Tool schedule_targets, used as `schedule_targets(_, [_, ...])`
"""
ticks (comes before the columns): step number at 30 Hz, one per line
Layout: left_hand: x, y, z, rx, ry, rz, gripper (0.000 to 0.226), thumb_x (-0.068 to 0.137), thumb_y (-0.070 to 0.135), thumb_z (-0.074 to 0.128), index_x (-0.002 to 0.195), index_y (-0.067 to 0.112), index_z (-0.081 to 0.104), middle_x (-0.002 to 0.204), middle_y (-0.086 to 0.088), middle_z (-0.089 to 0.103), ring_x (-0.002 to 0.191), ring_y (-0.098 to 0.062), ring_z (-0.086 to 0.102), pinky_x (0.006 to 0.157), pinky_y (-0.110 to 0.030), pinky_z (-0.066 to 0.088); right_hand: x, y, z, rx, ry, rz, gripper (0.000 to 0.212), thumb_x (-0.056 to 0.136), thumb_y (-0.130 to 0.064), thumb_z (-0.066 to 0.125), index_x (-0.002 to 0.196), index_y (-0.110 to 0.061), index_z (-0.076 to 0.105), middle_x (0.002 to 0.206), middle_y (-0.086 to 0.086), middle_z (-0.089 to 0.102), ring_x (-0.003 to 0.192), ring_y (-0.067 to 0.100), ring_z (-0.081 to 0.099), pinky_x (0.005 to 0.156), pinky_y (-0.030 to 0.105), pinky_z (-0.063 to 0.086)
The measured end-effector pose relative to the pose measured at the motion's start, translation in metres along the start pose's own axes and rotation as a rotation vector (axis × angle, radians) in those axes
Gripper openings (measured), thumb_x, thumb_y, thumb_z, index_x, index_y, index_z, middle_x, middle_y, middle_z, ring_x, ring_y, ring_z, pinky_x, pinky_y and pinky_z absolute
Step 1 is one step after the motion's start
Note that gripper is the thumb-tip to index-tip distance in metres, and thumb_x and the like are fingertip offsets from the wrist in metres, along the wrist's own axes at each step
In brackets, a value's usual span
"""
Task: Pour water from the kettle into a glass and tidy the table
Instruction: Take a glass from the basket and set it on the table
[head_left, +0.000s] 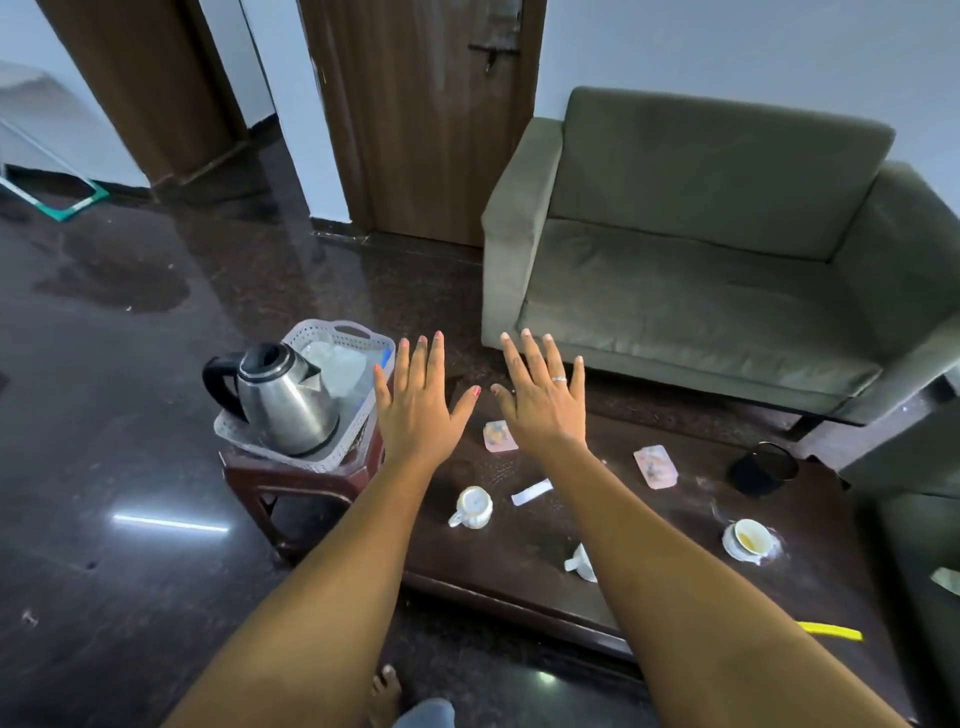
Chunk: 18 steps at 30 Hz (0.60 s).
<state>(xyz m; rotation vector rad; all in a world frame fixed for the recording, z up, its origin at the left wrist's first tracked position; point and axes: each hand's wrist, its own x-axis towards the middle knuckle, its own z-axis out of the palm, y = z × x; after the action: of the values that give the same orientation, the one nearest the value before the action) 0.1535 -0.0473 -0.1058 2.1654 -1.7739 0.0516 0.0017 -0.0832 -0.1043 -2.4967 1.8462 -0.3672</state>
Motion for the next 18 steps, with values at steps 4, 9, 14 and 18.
schedule_targets(4, [0.025, -0.059, 0.005, -0.011, -0.036, -0.004, 0.077, 0.091, 0.059, 0.035, 0.15, 0.021, 0.004, 0.158, -0.005, 0.018, 0.147, -0.023, 0.004, 0.115, -0.052, -0.002, 0.031, -0.048, 0.021, 0.051, -0.052, 0.015, 0.063, 0.097, -0.048, 0.029, 0.149, -0.033, -0.004, 0.159, -0.006, 0.006, 0.147, 0.019, -0.002, 0.115, 0.051, 0.0])
schedule_targets(9, [0.051, -0.13, 0.006, -0.078, -0.14, -0.128, 0.071, 0.088, 0.038, 0.054, 0.147, 0.016, 0.02, 0.143, -0.009, 0.044, 0.136, -0.027, 0.035, 0.114, -0.053, 0.011, 0.06, -0.107, 0.049, 0.246, -0.213, 0.073, 0.068, 0.094, -0.035, 0.043, 0.15, -0.029, 0.005, 0.159, -0.004, 0.013, 0.147, 0.018, 0.006, 0.117, 0.048, 0.006])
schedule_targets(14, [0.075, -0.174, 0.006, -0.097, -0.181, -0.188, 0.054, 0.086, 0.032, 0.057, 0.136, 0.018, 0.041, 0.125, -0.006, 0.061, 0.119, -0.027, 0.052, 0.11, -0.048, 0.021, 0.091, -0.142, 0.072, 0.347, -0.341, 0.092, 0.063, 0.091, -0.029, 0.051, 0.147, -0.022, 0.024, 0.153, 0.001, 0.029, 0.142, 0.022, 0.024, 0.114, 0.042, 0.023])
schedule_targets(18, [0.096, -0.193, 0.002, -0.151, -0.144, -0.25, 0.046, 0.086, 0.026, 0.059, 0.13, 0.017, 0.049, 0.119, -0.006, 0.064, 0.116, -0.028, 0.055, 0.109, -0.047, 0.025, 0.116, -0.164, 0.087, 0.414, -0.408, 0.079, 0.058, 0.09, -0.027, 0.051, 0.144, -0.022, 0.03, 0.15, 0.003, 0.034, 0.138, 0.024, 0.031, 0.11, 0.042, 0.031])
